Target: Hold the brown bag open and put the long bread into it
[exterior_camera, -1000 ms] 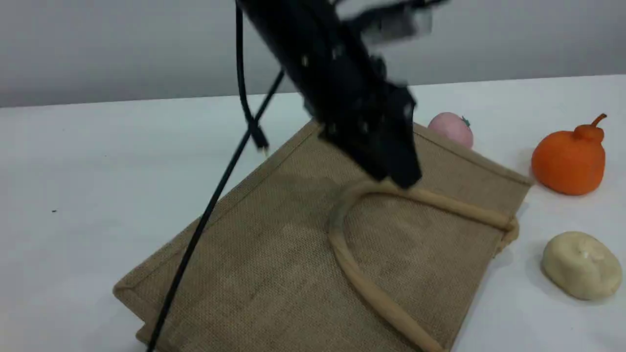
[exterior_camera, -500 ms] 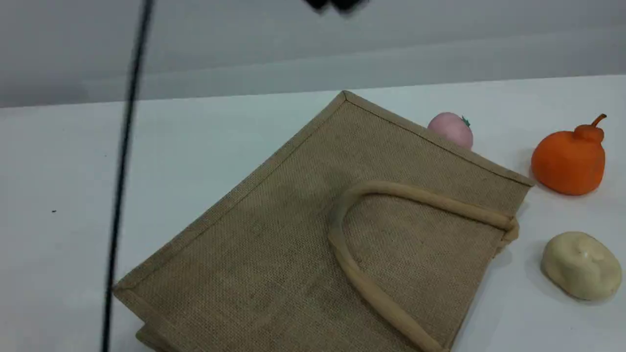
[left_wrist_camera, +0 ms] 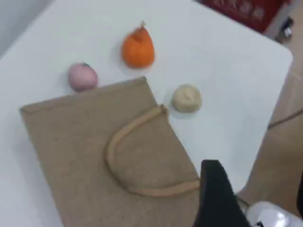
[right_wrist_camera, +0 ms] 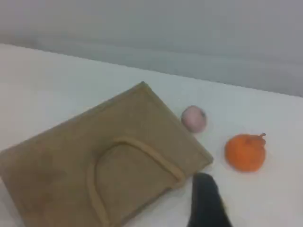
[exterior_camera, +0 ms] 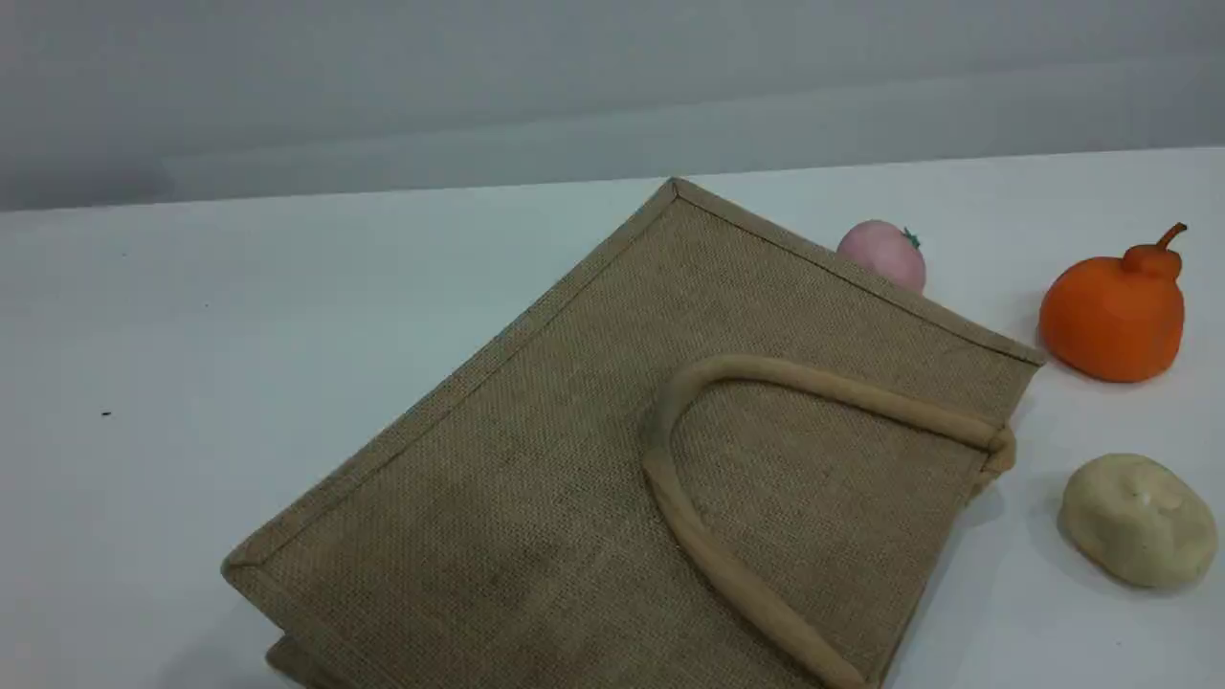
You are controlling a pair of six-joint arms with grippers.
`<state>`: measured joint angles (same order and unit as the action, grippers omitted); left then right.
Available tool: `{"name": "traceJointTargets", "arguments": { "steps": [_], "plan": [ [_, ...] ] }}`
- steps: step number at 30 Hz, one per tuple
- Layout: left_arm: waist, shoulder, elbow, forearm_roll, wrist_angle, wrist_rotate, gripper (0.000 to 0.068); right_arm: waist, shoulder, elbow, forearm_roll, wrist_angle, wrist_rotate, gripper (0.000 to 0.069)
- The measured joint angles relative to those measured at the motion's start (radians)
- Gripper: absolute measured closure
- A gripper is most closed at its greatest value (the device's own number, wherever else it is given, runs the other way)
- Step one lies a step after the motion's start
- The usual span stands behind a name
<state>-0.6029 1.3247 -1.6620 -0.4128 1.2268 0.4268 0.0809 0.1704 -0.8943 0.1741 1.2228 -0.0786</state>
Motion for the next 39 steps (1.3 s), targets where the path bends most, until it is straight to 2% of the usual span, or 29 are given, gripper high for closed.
{"name": "traceJointTargets", "arguments": {
  "steps": [5, 8, 13, 17, 21, 25, 33, 39],
  "plan": [
    [0.0, -0.107, 0.081, 0.026, -0.003, -0.04, 0.0316, 0.0, -0.157, 0.154, -0.013, -0.062, 0.0, 0.0317],
    [0.0, -0.177, 0.157, 0.032, -0.003, -0.05, 0.0316, -0.001, -0.171, 0.25, -0.04, -0.088, 0.0, 0.0317],
    [0.0, -0.299, 0.296, 0.096, -0.004, -0.106, 0.0316, -0.001, -0.17, 0.383, -0.039, -0.161, 0.003, 0.0317],
    [0.0, -0.421, 0.422, 0.145, -0.005, -0.162, 0.0316, -0.001, -0.17, 0.39, -0.034, -0.163, 0.003, 0.0317],
    [0.0, -0.567, 0.573, 0.156, -0.008, -0.22, 0.0316, -0.001, -0.17, 0.39, -0.034, -0.16, 0.003, 0.0317],
    [0.0, -0.733, 0.745, 0.206, -0.069, -0.242, 0.0316, -0.001, -0.17, 0.39, -0.034, -0.158, 0.003, 0.0317],
    [0.0, -1.059, 1.064, 0.323, -0.165, -0.352, 0.0316, -0.001, -0.17, 0.389, -0.034, -0.155, 0.003, 0.0317],
    [0.0, -1.171, 1.143, 0.335, -0.167, -0.363, 0.0316, -0.001, -0.17, 0.389, -0.035, -0.155, 0.003, 0.0317]
  ]
}}
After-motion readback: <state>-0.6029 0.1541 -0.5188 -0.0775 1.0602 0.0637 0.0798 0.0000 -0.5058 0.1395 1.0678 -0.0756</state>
